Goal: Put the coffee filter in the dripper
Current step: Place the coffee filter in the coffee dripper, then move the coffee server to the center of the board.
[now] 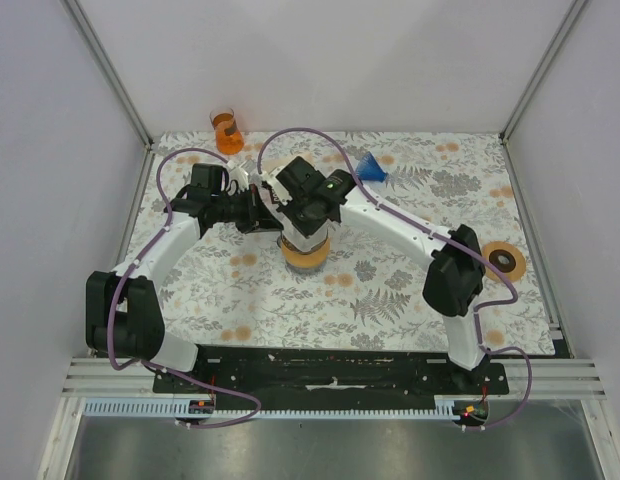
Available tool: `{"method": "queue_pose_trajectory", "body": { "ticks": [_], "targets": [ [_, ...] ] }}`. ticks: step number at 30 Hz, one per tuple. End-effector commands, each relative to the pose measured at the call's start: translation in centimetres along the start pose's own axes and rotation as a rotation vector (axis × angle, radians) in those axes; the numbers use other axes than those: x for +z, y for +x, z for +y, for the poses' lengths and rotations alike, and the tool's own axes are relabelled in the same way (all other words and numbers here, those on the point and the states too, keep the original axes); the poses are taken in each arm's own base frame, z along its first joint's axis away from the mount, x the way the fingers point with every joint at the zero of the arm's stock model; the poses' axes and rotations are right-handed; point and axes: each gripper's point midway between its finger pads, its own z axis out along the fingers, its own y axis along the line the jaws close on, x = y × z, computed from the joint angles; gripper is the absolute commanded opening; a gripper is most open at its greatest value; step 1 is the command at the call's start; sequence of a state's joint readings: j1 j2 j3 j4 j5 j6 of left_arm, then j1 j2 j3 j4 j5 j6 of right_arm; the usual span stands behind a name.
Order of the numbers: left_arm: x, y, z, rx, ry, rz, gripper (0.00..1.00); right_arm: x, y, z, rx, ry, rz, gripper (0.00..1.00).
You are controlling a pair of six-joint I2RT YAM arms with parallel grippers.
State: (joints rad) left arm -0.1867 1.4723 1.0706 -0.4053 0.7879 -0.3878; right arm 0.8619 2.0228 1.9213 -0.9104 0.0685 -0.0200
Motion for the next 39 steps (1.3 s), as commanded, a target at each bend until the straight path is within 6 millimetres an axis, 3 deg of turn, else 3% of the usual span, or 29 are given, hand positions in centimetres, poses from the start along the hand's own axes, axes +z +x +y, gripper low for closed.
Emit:
{"method": "queue_pose_trajectory", "body": {
  "ticks": [1, 6, 12, 21, 26, 31, 35, 39],
  "targets": [
    [-0.8, -1.0, -1.0, 0.082, -0.003, -0.028, 0.02, -5.6, -2.7, 0.3, -0.033, -0.036, -0.137, 0.00],
    [-0.9, -1.0, -1.1, 0.087, 0.000, -0.030, 0.02, -7.1, -2.5, 0.3, -0.060, -0.048, -0.165, 0.01],
    [-1.3, -1.3, -1.7, 0.113, 0.007, -0.032, 0.26, -9.3, -2.9, 0.3, -0.069, -0.052, -0.234, 0.21],
    [-2.0, -1.8, -2.6, 0.151, 0.012, -0.043, 0.45, -11.2, -3.2, 0.0, -0.093, -0.045, -0.309, 0.31],
    [-2.9, -2.6, -3.2, 0.192, -0.005, -0.054, 0.56, -12.8, -4.0, 1.1, -0.124, -0.101, -0.380, 0.33],
    [-5.6, -5.7, -2.5, 0.214, -0.058, -0.139, 0.63, -14.4, -5.4, 4.1, -0.287, -0.121, -0.492, 0.33],
    [-8.9, -8.4, 0.4, 0.245, -0.191, -0.228, 0.68, -12.2, -5.8, 7.2, -0.514, -0.044, -0.466, 0.27],
    [-13.9, -10.1, 4.7, 0.169, -0.285, -0.338, 0.70, -7.4, -5.2, 9.8, -0.680, 0.031, -0.330, 0.27]
  ]
}}
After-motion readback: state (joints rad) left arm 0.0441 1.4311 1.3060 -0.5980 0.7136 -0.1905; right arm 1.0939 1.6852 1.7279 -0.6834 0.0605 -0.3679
